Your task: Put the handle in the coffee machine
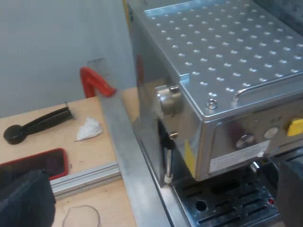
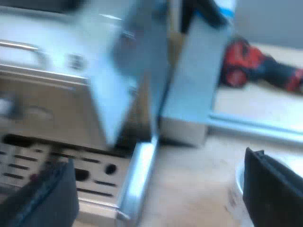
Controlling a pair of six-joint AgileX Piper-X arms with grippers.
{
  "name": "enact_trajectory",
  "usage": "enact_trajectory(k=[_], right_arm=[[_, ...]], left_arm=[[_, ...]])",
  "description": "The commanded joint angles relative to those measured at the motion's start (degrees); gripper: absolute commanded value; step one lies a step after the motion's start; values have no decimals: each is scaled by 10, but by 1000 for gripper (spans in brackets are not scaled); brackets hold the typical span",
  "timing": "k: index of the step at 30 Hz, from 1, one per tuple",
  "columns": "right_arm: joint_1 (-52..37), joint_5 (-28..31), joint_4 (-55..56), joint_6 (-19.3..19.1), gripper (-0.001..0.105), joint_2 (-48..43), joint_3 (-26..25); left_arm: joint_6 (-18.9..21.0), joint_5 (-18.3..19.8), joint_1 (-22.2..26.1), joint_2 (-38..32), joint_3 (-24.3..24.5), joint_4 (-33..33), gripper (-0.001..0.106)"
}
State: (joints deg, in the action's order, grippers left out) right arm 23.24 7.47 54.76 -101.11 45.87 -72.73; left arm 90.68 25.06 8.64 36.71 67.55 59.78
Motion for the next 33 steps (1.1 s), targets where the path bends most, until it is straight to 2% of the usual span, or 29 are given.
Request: enact_trajectory(k=[1, 4, 7, 9, 10, 11, 13, 18, 21, 22, 25, 29, 33], right_arm=[[-85, -61, 16, -7, 74, -2, -4], [-162, -92, 17, -7, 74, -2, -4], [-213, -92, 26, -12, 74, -6, -4], [-253, -92, 48, -38, 74, -16, -4], [-264, -91, 57, -49, 74, -23, -4], [-267, -86, 59, -58, 74, -34, 0], [-268, -84, 59, -71, 74, -55, 7], [-268, -81, 59, -72, 74, -121, 29], [-268, -81, 59, -72, 74, -156, 40], [-268, -75, 59, -72, 74, -192, 51], [-268, -75, 59, -72, 74, -242, 64], [-268, -75, 59, -72, 74, -294, 81], [-268, -75, 59, -72, 74, -351, 107]], left_arm=[[7, 22, -1, 0, 5, -6, 97], [7, 35, -1, 0, 5, -6, 97], [7, 33, -1, -3, 5, 0, 97], [7, 19, -1, -7, 5, 4, 97], [7, -1, -1, -13, 5, 5, 97], [7, -24, -1, -21, 5, 5, 97], [0, -38, -1, -37, 2, 3, 97], [-15, -47, -1, -104, -12, 4, 97], [-26, -90, -1, -162, -34, 4, 97], [-26, -112, -1, -180, -44, 4, 97], [-24, -144, -1, -232, -74, 5, 97], [-22, -154, -1, -291, -108, 31, 97], [-22, -154, -1, -334, -123, 93, 97]])
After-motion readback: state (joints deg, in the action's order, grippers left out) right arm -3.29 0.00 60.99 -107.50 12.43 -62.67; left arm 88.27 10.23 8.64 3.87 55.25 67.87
